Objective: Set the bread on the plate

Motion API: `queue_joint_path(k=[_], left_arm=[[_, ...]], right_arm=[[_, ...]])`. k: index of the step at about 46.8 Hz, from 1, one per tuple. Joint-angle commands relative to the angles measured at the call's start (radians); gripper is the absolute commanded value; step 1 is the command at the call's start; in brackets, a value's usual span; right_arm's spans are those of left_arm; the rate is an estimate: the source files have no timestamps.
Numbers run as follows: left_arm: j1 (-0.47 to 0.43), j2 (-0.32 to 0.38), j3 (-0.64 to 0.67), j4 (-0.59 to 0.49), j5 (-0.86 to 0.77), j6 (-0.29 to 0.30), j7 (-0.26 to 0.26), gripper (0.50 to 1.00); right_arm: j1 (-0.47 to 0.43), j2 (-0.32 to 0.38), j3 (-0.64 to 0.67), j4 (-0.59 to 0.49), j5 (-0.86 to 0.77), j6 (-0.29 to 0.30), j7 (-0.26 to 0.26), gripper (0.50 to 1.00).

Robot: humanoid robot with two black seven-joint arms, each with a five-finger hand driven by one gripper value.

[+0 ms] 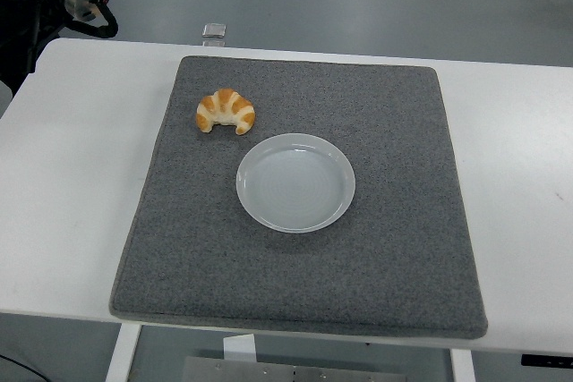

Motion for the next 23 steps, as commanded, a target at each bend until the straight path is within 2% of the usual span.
queue_joint_path(k=[1, 11, 18, 23], left_arm=[[-0.039, 0.006, 0.065, -0.051, 0.058, 0.001, -0.001, 0.981], [-0.073, 0.087, 0.052, -0.176, 0.458, 0.018, -0.006, 0.975], [-0.042, 0.153, -0.036, -0.259, 0.670, 0.067, -0.011, 0.973], [-0.007, 0.161, -0.039, -0.304, 0.759, 0.139, -0.014, 0.971]], right_arm=[[-0.001, 0.000, 0.000, 0.001, 0.000, 0.000, 0.000, 0.952], [0.000, 0.000, -0.001, 0.001, 0.000, 0.000, 0.000, 0.952], [0.000, 0.000, 0.000, 0.001, 0.000, 0.000, 0.000, 0.952], [0.000, 0.000, 0.000, -0.001, 0.000, 0.000, 0.000, 0.952]])
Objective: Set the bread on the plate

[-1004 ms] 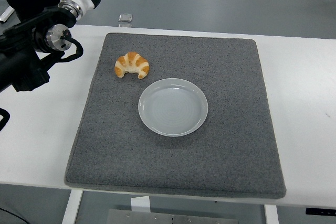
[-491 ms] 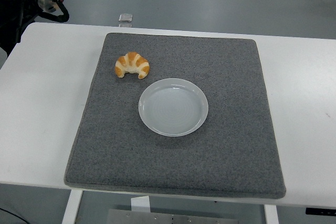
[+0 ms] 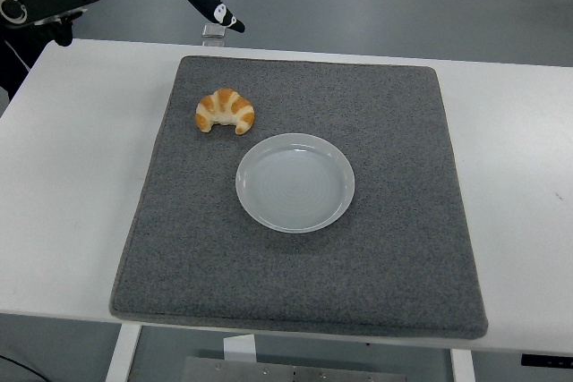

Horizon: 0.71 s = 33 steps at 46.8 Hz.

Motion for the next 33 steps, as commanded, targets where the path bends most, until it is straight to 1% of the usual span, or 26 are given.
queue_joint_path(k=[1, 5, 11, 16, 22, 33], left_arm=[[0.030, 0.003, -0.001, -0.028, 0.056, 0.067, -0.001, 0.971], [0.079, -0.002, 0.001, -0.038, 0.076, 0.124, -0.003, 0.971], [0.153, -0.006, 0.001, -0.038, 0.101, 0.181, -0.003, 0.971], [0.194, -0.008, 0.001, -0.038, 0.101, 0.219, -0.003, 0.971], [0.231, -0.008, 0.001, -0.038, 0.101, 0.237, -0.003, 0.971], [0.282, -0.011, -0.002, -0.022, 0.099, 0.242, -0.004, 0.969]], right_arm=[[0.000, 0.000, 0.000, 0.000, 0.000, 0.000, 0.000, 0.952], [0.000, 0.000, -0.001, 0.000, 0.000, 0.000, 0.000, 0.954], [0.000, 0.000, -0.001, 0.000, -0.002, 0.000, 0.000, 0.954], [0.000, 0.000, -0.001, -0.001, 0.000, -0.002, 0.000, 0.952], [0.000, 0.000, -0.001, -0.001, 0.000, -0.002, 0.000, 0.952], [0.000, 0.000, -0.001, 0.000, 0.000, 0.000, -0.002, 0.952]])
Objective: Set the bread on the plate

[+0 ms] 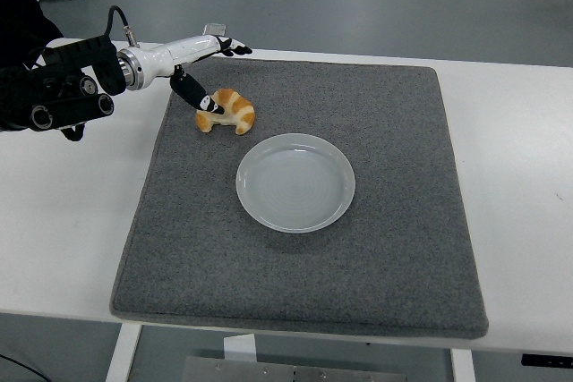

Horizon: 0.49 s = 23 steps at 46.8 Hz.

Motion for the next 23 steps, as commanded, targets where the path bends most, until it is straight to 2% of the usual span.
queue_joint_path(k=[1, 10, 17, 23], left_arm=[[0.020, -0.005, -0.001, 0.010, -0.001, 0.003, -0.003, 0.966], [0.086, -0.066, -0.002, 0.094, -0.002, 0.063, -0.032, 0.958], [0.124, -0.109, -0.008, 0.176, -0.019, 0.073, -0.034, 0.947], [0.166, -0.150, -0.076, 0.251, -0.014, 0.072, -0.034, 0.945]], right_arm=[[0.000, 0.000, 0.000, 0.000, 0.000, 0.001, 0.000, 0.952], [0.000, 0.000, 0.000, -0.001, 0.000, -0.001, 0.000, 0.952], [-0.002, 0.000, 0.000, -0.001, -0.002, 0.001, 0.000, 0.952], [-0.002, 0.000, 0.000, 0.000, -0.002, -0.001, 0.000, 0.952]])
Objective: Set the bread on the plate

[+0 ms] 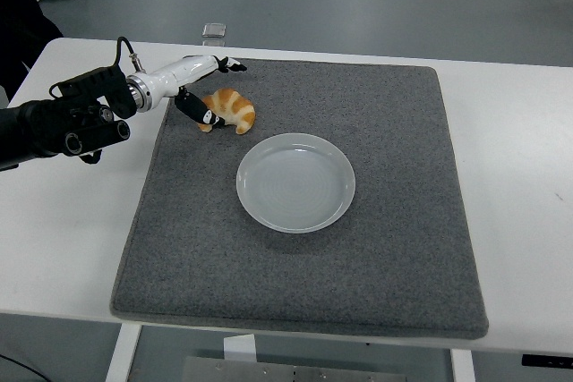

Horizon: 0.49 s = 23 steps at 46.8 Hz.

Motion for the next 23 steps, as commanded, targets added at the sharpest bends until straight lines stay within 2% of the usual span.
queue_joint_path(k=[1, 10, 16, 19, 23], left_arm=[[0.030, -0.023, -0.047, 0.046, 0.004, -0.002, 0.000, 0.945], [0.068, -0.075, -0.062, 0.113, 0.002, -0.002, 0.000, 0.943], [0.083, -0.094, -0.063, 0.120, -0.002, -0.002, 0.000, 0.934], [0.086, -0.098, -0.067, 0.118, -0.001, -0.002, 0.000, 0.870], [0.097, -0.098, -0.068, 0.117, 0.001, -0.003, 0.000, 0.725]], right_arm=[[0.000, 0.000, 0.000, 0.001, 0.000, -0.001, 0.000, 0.952], [0.000, 0.000, 0.000, 0.001, 0.000, -0.001, -0.001, 0.952], [0.000, 0.000, 0.000, 0.001, -0.002, -0.001, -0.001, 0.952], [0.000, 0.000, 0.000, 0.001, -0.002, -0.001, -0.003, 0.952], [0.000, 0.000, 0.000, 0.001, -0.002, -0.001, -0.003, 0.952]])
